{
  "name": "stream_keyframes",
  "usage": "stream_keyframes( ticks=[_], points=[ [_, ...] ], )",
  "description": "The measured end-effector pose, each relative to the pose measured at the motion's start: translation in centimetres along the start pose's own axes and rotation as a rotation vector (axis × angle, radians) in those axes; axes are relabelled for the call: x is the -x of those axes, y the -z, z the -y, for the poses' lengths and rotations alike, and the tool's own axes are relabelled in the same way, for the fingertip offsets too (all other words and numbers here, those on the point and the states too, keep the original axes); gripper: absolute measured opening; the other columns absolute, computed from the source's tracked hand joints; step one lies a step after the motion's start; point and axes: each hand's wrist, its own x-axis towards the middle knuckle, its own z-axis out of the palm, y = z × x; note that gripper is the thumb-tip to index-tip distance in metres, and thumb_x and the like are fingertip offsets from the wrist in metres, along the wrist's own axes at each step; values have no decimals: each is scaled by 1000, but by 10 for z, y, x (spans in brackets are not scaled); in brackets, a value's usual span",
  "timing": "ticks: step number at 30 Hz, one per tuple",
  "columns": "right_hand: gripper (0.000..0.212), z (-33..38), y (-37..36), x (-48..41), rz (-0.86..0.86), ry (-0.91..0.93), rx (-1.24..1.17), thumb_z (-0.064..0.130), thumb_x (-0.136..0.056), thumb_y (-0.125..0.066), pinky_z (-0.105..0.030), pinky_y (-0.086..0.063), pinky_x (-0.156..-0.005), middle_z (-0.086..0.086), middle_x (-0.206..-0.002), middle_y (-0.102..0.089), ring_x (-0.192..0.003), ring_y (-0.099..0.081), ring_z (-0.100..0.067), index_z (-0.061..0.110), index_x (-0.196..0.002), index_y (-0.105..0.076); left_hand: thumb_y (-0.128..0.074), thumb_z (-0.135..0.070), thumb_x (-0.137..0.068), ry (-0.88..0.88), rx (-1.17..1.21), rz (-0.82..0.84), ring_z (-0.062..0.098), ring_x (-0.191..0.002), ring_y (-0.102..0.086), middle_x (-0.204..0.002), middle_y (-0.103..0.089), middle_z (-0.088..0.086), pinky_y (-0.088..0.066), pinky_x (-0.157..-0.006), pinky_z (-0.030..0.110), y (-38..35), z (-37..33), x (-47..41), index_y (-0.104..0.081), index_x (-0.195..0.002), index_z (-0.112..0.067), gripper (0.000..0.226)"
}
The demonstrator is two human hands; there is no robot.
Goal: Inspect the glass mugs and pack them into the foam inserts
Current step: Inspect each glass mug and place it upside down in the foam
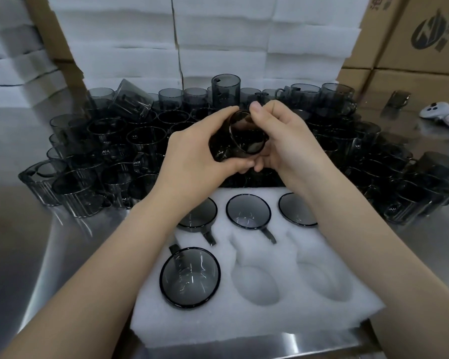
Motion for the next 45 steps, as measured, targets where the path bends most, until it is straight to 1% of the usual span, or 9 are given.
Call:
stream_keyframes(
  ticks=[4, 9, 12, 18, 23, 27, 31, 35, 45],
  points=[
    [8, 1, 8, 0, 199, -61, -185, 22, -98, -51, -25, -50, -50, -5, -106, -66, -59, -63, -25, 17, -94, -56, -89, -26, -65, 47, 107, -58, 0, -114, -59, -120, -67, -13, -45, -105, 30, 3, 3, 0, -58, -134, -23, 75],
    [29, -1, 11, 1, 297, -32, -227, 12, -87, -64, -27, -54, -63, -5, -113, -60, -70, -64, -20, 15, -115, -58, -88, -20, -68, 59, 200, -81, 1, -110, -63, -115, -69, -11, -48, -102, 32, 5, 5, 0, -61, -130, -18, 68],
    [32, -2, 8, 1, 237, 20, -96, 11, -77, -71, -30, -54, -58, -5, -103, -64, -66, -66, -22, 16, -106, -57, -88, -26, -69, 56, 141, -66, 2, -109, -63, -113, -70, -11, -49, -100, 32, 4, 5, 0, -60, -130, -24, 67],
    [43, -5, -2, 2, 23, 139, 208, 33, -70, -81, -26, -45, -39, 0, -81, -64, -49, -63, -20, 18, -90, -46, -85, -29, -69, -52, -44, -34, -19, -99, -52, -105, -58, -28, -33, -88, -4, -1, 3, 4, -53, -137, -29, 76],
    [28, -7, -4, -2, -108, 115, 182, 40, -98, -52, -25, -37, -34, 2, -70, -64, -37, -54, -23, 15, -85, -47, -81, -34, -71, -81, -21, -8, -15, -95, -57, -95, -63, -29, -37, -82, -1, -3, 1, 4, -54, -122, -36, 58],
    [34, -3, 5, -7, -67, -11, -103, 31, -104, -33, -29, -43, -45, -4, -89, -68, -47, -54, -22, 11, -110, -60, -75, -46, -68, -58, 125, -96, -5, -95, -62, -101, -61, -29, -46, -82, 10, -1, -2, 6, -44, -112, -36, 54],
    [50, -6, 8, -5, 275, -140, -150, 47, -103, -27, -37, -53, -80, -7, -117, -67, -94, -64, -25, 19, -121, -64, -71, -38, -77, -40, 364, -94, 14, -102, -66, -113, -63, -2, -53, -92, 42, 2, 0, 5, -34, -109, -32, 49],
    [43, -4, 9, -4, 340, -12, -185, 30, -103, -38, -44, -48, -100, -11, -127, -60, -109, -58, -27, 15, -143, -46, -69, -36, -77, 12, 505, -102, 17, -111, -63, -121, -62, 12, -51, -98, 39, 4, 1, 2, -42, -115, -18, 50],
    [48, 0, 7, 2, 245, 164, -159, 17, -77, -76, -31, -53, -65, -16, -111, -49, -89, -60, -24, 15, -121, -58, -77, -1, -68, 61, 632, 32, 19, -108, -67, -117, -64, 3, -53, -89, 30, 3, 6, 1, -52, -125, -5, 62]
  ],
)
